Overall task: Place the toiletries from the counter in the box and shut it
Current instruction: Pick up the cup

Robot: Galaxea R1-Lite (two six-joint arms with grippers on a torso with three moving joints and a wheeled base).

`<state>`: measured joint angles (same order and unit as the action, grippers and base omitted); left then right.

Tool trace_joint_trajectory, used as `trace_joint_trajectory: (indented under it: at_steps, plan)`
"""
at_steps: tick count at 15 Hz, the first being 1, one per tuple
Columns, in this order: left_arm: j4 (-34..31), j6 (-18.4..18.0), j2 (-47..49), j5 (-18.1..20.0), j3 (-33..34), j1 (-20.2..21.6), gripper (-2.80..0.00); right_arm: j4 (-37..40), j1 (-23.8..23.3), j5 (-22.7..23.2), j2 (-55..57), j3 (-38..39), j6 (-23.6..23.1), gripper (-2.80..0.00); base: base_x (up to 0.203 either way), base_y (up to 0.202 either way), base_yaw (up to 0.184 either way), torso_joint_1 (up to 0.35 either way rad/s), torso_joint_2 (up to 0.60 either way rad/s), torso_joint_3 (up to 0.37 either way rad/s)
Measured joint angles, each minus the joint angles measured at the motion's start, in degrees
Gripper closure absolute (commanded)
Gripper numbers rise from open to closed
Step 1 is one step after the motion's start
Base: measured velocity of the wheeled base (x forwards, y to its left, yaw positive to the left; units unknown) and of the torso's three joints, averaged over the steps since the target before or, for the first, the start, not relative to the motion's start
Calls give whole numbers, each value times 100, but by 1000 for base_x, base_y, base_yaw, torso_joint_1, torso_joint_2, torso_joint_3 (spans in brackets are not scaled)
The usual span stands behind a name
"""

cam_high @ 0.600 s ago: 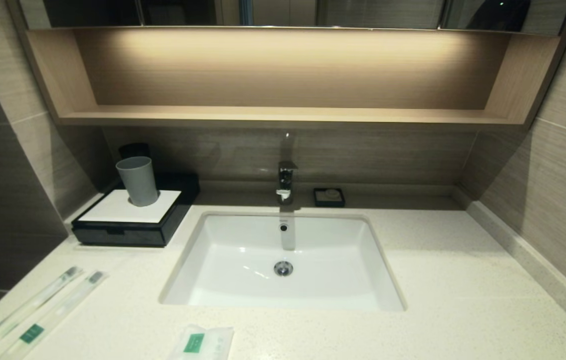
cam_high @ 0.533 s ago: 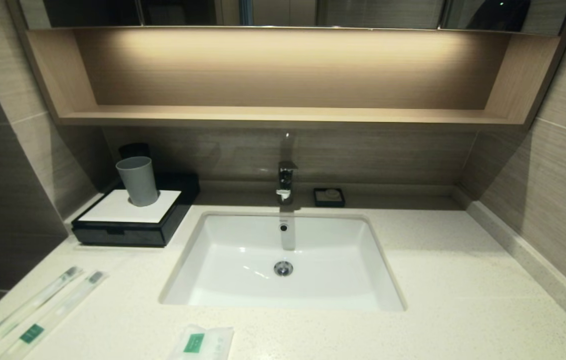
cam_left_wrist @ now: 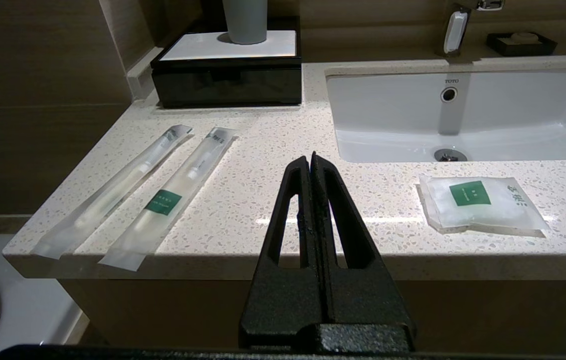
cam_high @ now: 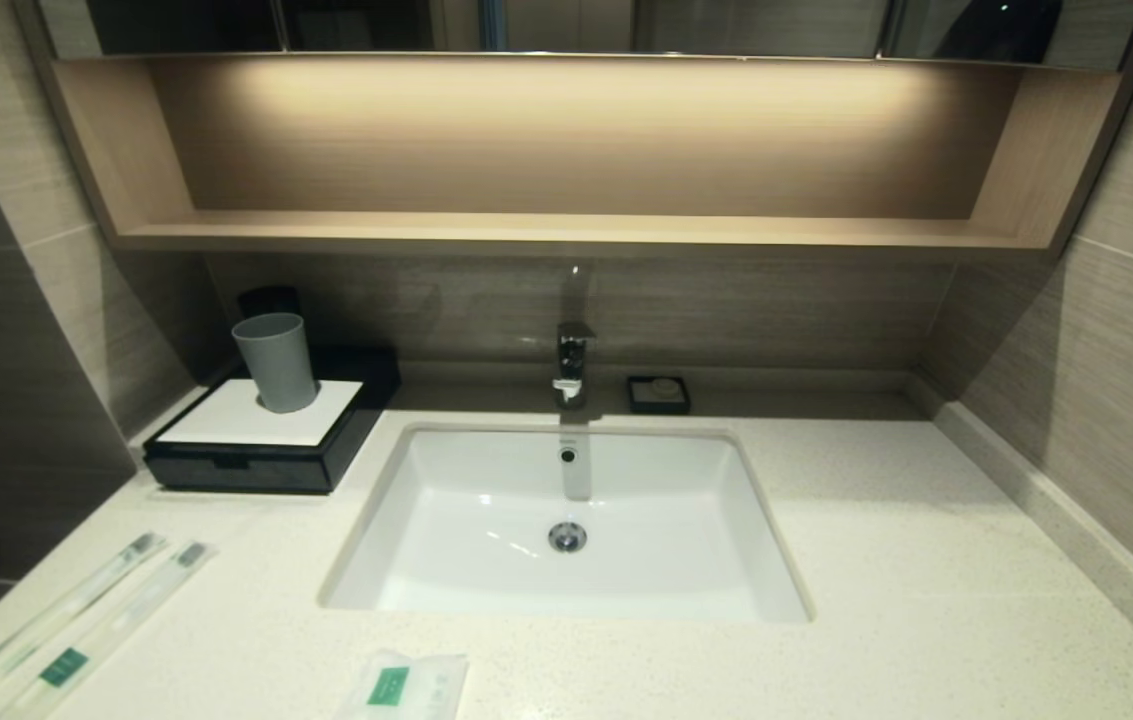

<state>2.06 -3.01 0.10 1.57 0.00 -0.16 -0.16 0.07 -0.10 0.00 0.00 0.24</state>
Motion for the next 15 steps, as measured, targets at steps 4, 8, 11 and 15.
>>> trace_joint_trajectory:
  at_steps: [4,8,11,15]
  plan:
    - [4,14,0,-6,0,-5,0,0,0,1,0,0,1,0,0,0,0,0,0,0]
    - [2,18,0,-7,0,0,0,0,0,0,0,0,0,0,0,0,0,0,0,0]
    - [2,14,0,-8,0,-5,0,2,0,0,0,0,1,0,0,0,0,0,0,0]
    - [2,6,0,-12,0,-2,0,0,0,0,0,0,2,0,0,0,0,0,0,0]
